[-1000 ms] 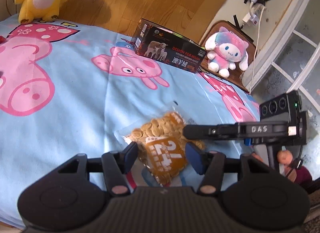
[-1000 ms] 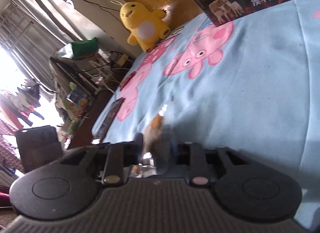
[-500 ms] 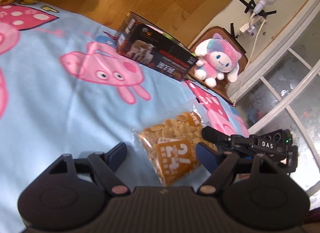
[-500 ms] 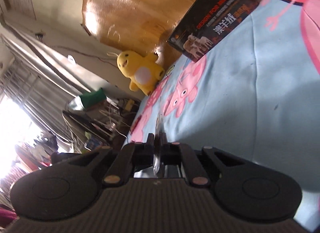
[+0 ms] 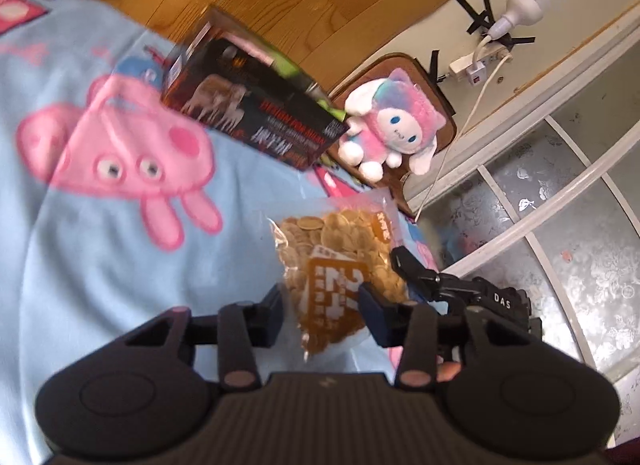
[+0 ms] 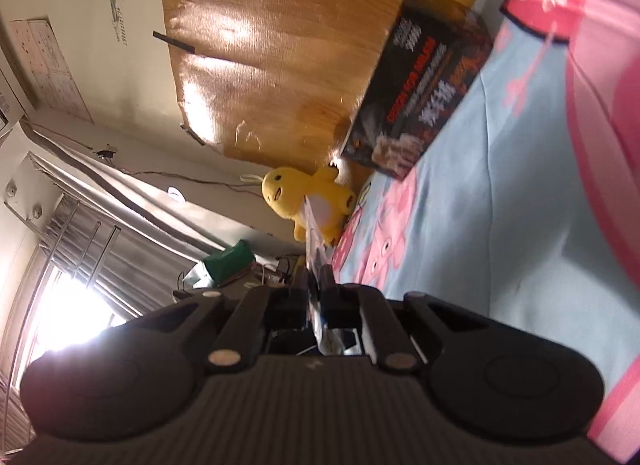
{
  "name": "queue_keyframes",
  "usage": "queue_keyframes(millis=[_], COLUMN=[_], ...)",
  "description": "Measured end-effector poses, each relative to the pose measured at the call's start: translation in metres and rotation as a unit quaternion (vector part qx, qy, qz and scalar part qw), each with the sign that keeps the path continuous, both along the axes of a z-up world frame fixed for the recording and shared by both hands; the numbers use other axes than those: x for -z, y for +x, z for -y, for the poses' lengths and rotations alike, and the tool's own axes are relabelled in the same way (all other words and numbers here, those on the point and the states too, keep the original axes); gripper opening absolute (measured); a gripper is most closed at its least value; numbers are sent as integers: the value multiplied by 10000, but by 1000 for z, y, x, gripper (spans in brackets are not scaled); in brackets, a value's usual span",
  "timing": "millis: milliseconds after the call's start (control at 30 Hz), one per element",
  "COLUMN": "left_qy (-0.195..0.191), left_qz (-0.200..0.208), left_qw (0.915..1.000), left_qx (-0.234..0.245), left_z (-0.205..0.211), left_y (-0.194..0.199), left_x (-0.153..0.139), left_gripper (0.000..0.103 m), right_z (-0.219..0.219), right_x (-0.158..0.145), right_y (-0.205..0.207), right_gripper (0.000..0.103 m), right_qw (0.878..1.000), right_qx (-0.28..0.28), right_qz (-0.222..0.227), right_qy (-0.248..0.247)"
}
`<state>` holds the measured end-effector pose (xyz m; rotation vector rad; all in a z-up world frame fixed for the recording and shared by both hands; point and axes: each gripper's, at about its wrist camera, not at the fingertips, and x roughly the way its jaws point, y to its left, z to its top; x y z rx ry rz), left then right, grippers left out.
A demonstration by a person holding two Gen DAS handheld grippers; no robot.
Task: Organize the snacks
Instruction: 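Lower the brown bag into the black box and open both tools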
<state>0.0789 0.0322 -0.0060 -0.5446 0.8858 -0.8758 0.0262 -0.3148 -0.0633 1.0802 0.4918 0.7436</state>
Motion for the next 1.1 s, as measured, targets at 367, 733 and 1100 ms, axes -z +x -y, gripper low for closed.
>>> queue_keyframes(millis=[367,733,1100], left_qy=[666,1885,2049], left_qz=[1174,1471,1867], left_qw=[9907,9663,9532], left_qx=[-185,-949,-1204], left_z=[58,111,106], left_y=[108,185,133], left_x=[-78,-55,-71], left_gripper=[39,45,47], right_z=[-2,-33,-36], right_x=[-81,-64,-55], right_y=[80,154,108], right_gripper=[9,28,46], right_qw=[9713,8592,8576], right_qx=[1122,2461,2599], right_qz=[985,1325,1350], right_qy=[-1851,-4286,-4228])
